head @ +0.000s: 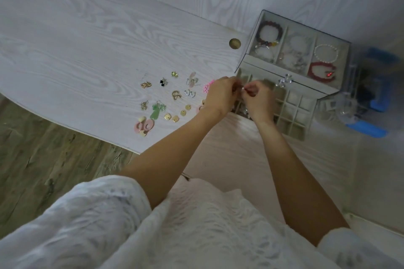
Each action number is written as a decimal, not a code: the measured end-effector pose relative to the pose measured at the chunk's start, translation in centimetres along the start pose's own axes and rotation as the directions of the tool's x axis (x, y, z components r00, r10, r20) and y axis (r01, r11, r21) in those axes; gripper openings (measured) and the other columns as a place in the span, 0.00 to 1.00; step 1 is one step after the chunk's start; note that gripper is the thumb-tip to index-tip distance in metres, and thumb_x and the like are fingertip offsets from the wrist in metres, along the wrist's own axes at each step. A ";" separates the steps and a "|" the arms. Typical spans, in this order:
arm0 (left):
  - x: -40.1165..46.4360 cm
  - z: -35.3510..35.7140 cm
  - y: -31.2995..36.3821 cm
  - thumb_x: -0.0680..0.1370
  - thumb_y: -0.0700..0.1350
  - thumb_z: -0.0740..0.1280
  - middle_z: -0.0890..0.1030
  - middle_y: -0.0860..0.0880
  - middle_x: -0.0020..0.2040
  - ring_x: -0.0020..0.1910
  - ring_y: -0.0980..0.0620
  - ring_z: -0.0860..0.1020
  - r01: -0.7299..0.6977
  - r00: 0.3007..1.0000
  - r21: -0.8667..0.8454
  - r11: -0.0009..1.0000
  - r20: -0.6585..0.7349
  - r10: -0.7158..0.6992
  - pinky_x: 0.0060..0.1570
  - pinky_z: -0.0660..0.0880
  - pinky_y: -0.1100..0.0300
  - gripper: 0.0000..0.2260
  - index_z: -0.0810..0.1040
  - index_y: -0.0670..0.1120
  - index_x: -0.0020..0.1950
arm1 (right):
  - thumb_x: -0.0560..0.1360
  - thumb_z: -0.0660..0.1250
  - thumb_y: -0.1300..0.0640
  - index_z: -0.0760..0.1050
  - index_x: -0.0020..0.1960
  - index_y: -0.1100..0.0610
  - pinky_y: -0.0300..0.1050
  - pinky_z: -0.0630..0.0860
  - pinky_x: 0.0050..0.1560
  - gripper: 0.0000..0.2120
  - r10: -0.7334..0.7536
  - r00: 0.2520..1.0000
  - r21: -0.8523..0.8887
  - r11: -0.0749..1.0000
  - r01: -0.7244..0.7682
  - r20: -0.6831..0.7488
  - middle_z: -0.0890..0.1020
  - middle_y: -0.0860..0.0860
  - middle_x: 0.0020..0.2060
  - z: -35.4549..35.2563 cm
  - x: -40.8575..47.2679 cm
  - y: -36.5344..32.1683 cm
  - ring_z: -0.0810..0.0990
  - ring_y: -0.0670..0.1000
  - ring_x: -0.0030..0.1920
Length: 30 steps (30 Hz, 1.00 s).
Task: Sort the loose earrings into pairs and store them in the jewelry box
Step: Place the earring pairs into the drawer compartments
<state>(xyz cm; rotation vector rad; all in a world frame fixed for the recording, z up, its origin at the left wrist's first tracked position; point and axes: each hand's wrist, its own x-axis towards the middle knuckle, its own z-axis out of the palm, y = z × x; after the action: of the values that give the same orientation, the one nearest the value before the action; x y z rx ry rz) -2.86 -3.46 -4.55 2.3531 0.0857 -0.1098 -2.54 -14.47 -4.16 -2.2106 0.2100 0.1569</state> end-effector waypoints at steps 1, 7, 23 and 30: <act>0.0 0.2 -0.1 0.74 0.38 0.65 0.81 0.43 0.49 0.47 0.46 0.79 0.003 1.000 -0.002 1.000 -0.002 -0.003 0.44 0.70 0.61 0.11 0.80 0.43 0.55 | 0.73 0.67 0.64 0.78 0.50 0.62 0.38 0.73 0.48 0.06 -0.006 1.000 -0.010 1.000 0.006 -0.001 0.82 0.55 0.46 0.1 0.2 -0.1 0.78 0.48 0.45; -0.7 0.3 -0.4 0.69 0.33 0.65 0.81 0.41 0.48 0.46 0.43 0.78 -0.061 0.998 -0.055 0.997 0.023 0.062 0.47 0.75 0.52 0.17 0.78 0.43 0.56 | 0.75 0.66 0.63 0.78 0.54 0.62 0.34 0.71 0.46 0.09 -0.039 0.999 -0.058 0.998 0.039 0.002 0.83 0.55 0.48 0.1 -0.1 -0.5 0.79 0.47 0.45; -11.0 -9.7 -10.2 0.75 0.47 0.65 0.82 0.54 0.41 0.43 0.52 0.78 0.085 0.964 0.165 0.983 -0.261 -0.039 0.38 0.75 0.56 0.07 0.79 0.51 0.52 | 0.76 0.63 0.62 0.75 0.59 0.60 0.45 0.75 0.38 0.12 -0.378 0.872 -0.337 0.814 0.473 0.311 0.77 0.55 0.55 4.5 -7.1 -1.0 0.80 0.54 0.44; -13.9 -10.4 -13.7 0.73 0.43 0.69 0.77 0.44 0.56 0.55 0.43 0.72 0.300 0.928 0.142 0.943 -0.272 -0.254 0.50 0.70 0.55 0.16 0.76 0.47 0.61 | 0.78 0.61 0.57 0.71 0.62 0.59 0.47 0.75 0.40 0.14 -0.303 0.876 -0.469 0.753 0.462 0.376 0.70 0.59 0.60 7.0 -5.7 -2.3 0.77 0.58 0.51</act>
<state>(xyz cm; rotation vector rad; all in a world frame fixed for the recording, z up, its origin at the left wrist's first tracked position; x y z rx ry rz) -17.38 13.16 -5.38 2.5138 0.5573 0.0450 -7.87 -6.99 -5.54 -2.7090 -0.5240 0.3272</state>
